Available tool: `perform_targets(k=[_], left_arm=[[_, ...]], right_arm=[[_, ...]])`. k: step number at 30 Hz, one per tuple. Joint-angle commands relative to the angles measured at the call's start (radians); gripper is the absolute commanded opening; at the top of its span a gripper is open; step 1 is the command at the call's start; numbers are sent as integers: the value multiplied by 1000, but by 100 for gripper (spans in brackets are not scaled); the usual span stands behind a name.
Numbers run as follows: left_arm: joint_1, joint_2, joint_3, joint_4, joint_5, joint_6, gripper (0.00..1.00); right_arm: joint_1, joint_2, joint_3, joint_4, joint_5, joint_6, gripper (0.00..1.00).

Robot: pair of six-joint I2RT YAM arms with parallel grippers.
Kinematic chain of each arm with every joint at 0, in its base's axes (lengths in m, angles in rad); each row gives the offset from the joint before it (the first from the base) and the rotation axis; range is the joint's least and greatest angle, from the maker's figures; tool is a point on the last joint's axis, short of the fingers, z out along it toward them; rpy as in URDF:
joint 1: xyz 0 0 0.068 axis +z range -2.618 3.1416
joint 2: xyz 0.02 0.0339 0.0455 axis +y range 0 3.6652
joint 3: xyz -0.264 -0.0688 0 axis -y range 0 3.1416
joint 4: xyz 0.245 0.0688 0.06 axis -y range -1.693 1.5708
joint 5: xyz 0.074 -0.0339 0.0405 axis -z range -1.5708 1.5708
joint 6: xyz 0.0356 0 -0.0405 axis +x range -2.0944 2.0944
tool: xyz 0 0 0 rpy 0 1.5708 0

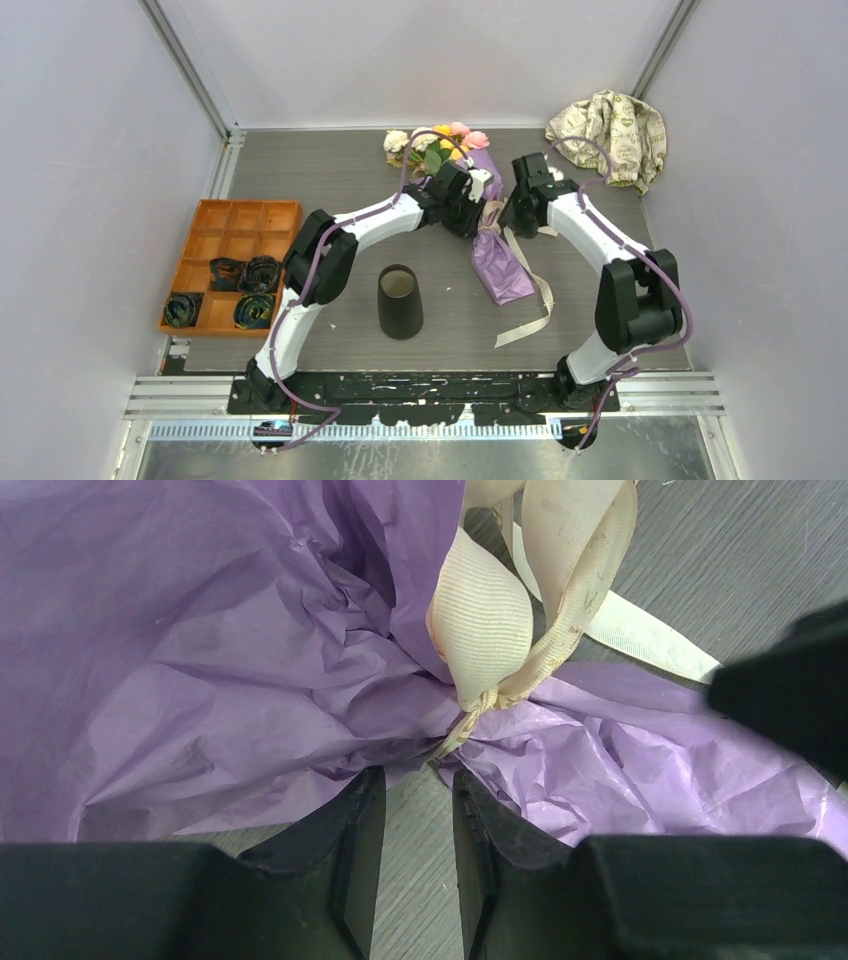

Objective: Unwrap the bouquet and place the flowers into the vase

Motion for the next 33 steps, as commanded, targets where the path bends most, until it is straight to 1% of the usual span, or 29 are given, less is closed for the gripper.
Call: perform_targets(k=[1,6,11,14,17,20,21,22,23,28,33], left_arm=[[3,1,4,61,17,-12,32],[3,5,5,63,17,-11,32],[3,11,9,63,21,-18,32],[3,15,16,67,22,-19,32],[3,25,35,62,34,-24,32],[3,32,45,62,36,-30,32],[3,34,47,64,37,-32,32],[3,34,48,65,37,-37,32],[3,37,47,68,37,-40,32],[3,40,45,86,32,-60,31],[3,49,42,115,12,-98,22]], right_arm=[[29,29,-93,134,-260,63,45],[43,30,-139,148,-263,74,45],[44,40,-161,157,-233,69,46],[43,74,-160,166,-236,65,45],[44,115,-166,187,-268,69,32],[44,144,-182,211,-285,83,16],[43,150,-185,215,-288,85,12],[44,157,-189,218,-291,85,5],[43,162,-191,220,-295,87,1],[44,166,-207,243,-337,92,1],[44,174,-226,266,-373,107,1]])
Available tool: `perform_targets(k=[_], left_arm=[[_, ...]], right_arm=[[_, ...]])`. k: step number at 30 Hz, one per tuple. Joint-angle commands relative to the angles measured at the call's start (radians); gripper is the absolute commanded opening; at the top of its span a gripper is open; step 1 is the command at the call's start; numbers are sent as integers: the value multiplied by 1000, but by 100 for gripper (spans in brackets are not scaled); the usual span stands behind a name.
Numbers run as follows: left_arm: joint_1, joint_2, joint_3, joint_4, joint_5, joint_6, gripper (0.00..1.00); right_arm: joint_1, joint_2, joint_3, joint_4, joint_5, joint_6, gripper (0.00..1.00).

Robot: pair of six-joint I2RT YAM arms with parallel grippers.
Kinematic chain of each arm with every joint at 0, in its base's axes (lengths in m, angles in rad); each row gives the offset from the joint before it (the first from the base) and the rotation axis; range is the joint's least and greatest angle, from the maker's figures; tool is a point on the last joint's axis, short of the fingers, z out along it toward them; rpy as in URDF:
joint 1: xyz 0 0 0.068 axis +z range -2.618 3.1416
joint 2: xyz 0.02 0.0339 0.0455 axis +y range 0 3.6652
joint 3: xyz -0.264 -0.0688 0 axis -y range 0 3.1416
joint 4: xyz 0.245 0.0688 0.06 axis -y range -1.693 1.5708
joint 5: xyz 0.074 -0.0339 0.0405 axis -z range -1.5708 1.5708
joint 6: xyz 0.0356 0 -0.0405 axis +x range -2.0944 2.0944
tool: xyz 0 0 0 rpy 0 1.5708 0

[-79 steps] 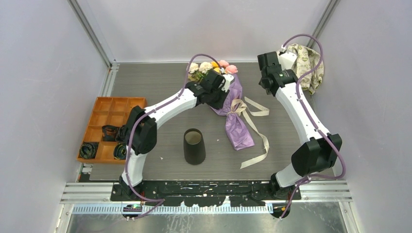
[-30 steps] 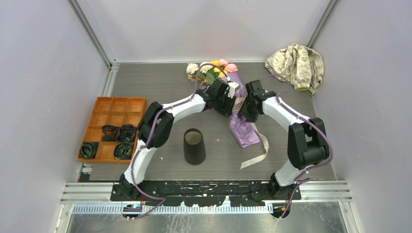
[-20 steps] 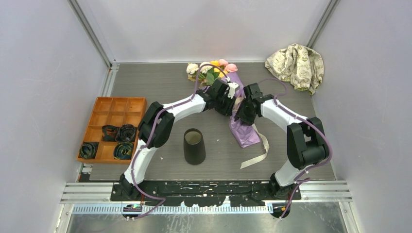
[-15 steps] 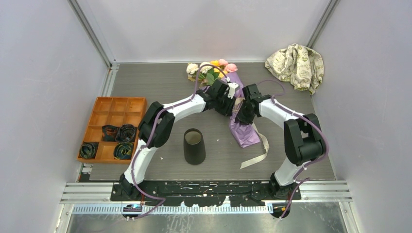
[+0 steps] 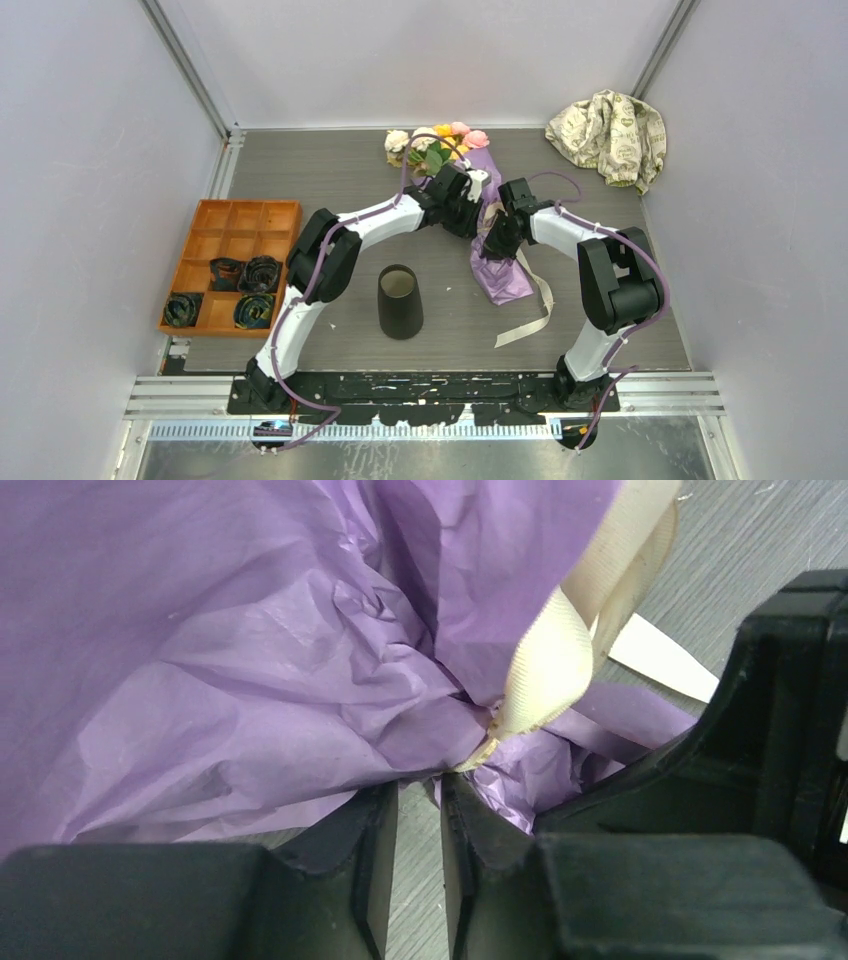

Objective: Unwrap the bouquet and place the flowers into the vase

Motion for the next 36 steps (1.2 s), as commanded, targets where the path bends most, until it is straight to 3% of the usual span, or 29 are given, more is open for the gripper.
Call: perform_targets(k=[1,13,26,29,32,36], left_arm=[[3,21,36,104,-16,-48,20],[3,-24,-28,152,-109,-90,2],[39,-248,-248,200,-165,-78,0],[54,-257,-250,199,-87,-87,0],[54,-234,-212,188,30,-83,6],[53,-201,-162,189,157,-58,21]], right_arm=[[7,20,-29,44,-68,27,1],[7,-8,-50,48,-71,32,1],[6,-9,-45,18,-18,19,1],[6,-4,-42,17,-28,17,2],[6,-21,-41,20,-31,17,17],[5,-114,-59,22,-1,17,34]])
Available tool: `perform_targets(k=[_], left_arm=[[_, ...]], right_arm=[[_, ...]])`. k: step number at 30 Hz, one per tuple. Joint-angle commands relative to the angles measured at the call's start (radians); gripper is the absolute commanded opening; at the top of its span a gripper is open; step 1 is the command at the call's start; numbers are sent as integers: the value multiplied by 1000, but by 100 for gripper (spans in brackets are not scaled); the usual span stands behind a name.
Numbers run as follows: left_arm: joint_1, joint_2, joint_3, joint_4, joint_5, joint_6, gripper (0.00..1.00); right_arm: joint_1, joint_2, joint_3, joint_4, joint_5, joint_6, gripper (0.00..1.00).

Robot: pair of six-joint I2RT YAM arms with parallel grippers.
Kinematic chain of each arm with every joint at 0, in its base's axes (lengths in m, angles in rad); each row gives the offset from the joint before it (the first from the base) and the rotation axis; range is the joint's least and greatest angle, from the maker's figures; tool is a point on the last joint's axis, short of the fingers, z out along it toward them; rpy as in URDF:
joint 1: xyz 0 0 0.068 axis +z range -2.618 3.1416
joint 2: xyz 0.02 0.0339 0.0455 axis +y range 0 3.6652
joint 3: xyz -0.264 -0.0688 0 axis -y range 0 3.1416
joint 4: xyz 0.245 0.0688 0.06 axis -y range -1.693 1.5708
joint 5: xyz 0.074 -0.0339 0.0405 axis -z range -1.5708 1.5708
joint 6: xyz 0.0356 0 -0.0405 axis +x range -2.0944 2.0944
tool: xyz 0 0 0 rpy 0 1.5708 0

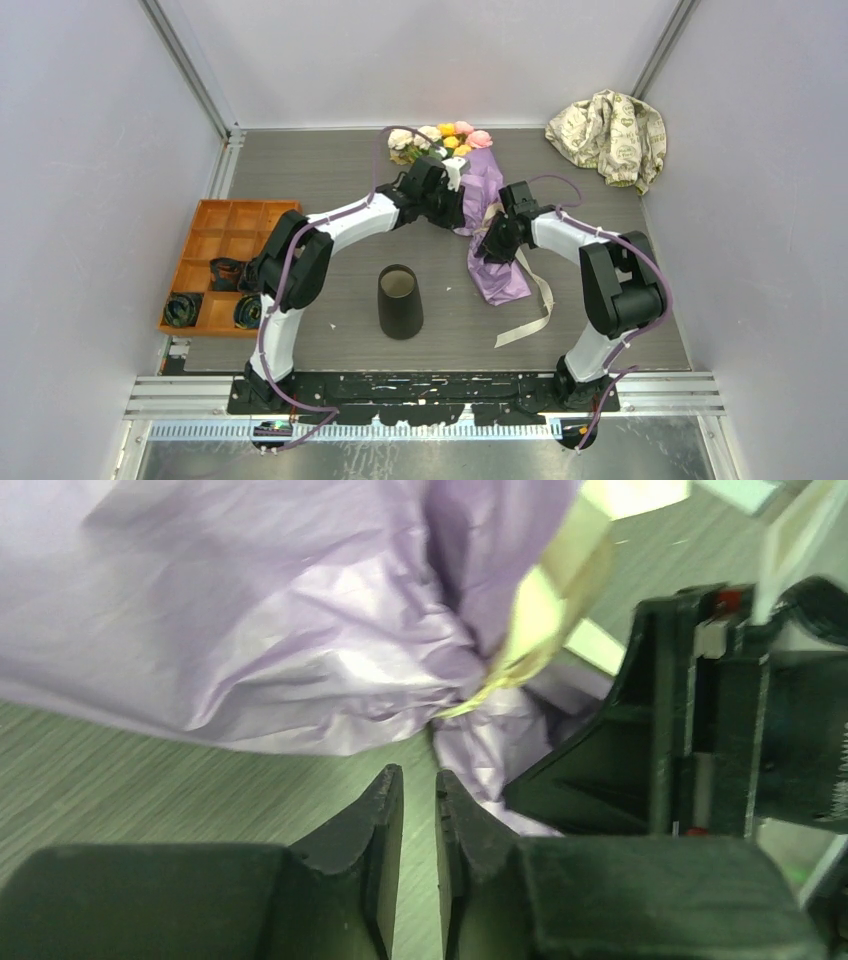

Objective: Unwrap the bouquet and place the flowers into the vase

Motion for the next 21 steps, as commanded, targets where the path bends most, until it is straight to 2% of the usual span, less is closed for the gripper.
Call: perform_targets(k=[1,5,9,19,21], left_arm=[[-6,1,81,45,160,23,24],[-7,12,119,26,152,55,32],[-7,40,162,-10,146,74,33],[-6,55,160,-17,150,81,33],[-7,56,159,-15,153,85,33]], right_arm=[[5,-136,-18,-52,52,-9,38],[5,-235,20,-146,143,-35,50],[5,-234,53,-217,283,-69,54],[4,-41,85,-152,299,-101,50],[5,-16,90,-130,296,-107,44]])
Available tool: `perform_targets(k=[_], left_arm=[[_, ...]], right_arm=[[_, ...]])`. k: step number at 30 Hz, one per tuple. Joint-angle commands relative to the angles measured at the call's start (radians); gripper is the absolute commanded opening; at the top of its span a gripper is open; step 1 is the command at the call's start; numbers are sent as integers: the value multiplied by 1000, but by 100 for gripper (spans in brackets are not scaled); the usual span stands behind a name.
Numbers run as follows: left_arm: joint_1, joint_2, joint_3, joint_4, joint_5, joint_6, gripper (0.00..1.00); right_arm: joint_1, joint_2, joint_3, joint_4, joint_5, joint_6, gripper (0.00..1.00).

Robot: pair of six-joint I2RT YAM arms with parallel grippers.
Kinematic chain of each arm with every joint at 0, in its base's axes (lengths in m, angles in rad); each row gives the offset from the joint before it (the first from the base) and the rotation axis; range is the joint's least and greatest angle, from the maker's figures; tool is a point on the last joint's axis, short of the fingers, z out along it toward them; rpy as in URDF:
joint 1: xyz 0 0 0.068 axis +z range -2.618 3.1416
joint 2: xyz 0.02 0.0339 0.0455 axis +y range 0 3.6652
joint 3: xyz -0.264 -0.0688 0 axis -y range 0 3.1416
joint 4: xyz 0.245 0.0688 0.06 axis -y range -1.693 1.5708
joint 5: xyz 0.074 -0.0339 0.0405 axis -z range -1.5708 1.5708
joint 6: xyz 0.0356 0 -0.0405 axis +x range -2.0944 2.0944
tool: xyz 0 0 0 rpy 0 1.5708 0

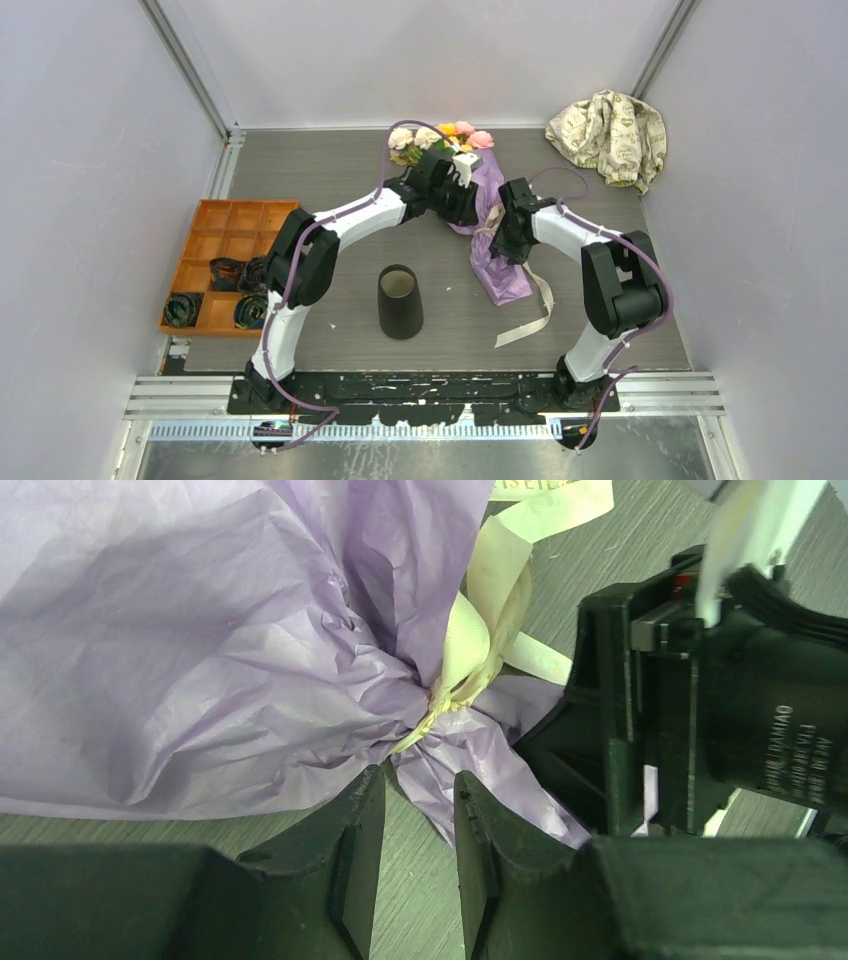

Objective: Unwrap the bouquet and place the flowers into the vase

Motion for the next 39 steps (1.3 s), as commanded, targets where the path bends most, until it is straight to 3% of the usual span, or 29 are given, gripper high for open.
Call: perform_targets(k=[1,6,12,20,29,39], left_arm=[[0,-3,28,13,27,28,33],[0,14,64,-25,42,72,34],[1,43,104,-86,47,129,34],[1,83,111,-99,38,153,34],[2,114,117,-119,-51,181,32],[2,-1,15,-46,-116,199,32]], right_arm=[[4,34,41,59,28,-24,40],[4,72,67,87,-35,-55,19],[3,68,75,113,-151,-77,11],[2,71,76,139,-296,-63,9],[3,55,71,143,-338,-52,9],[2,60,53,155,-354,-48,9]])
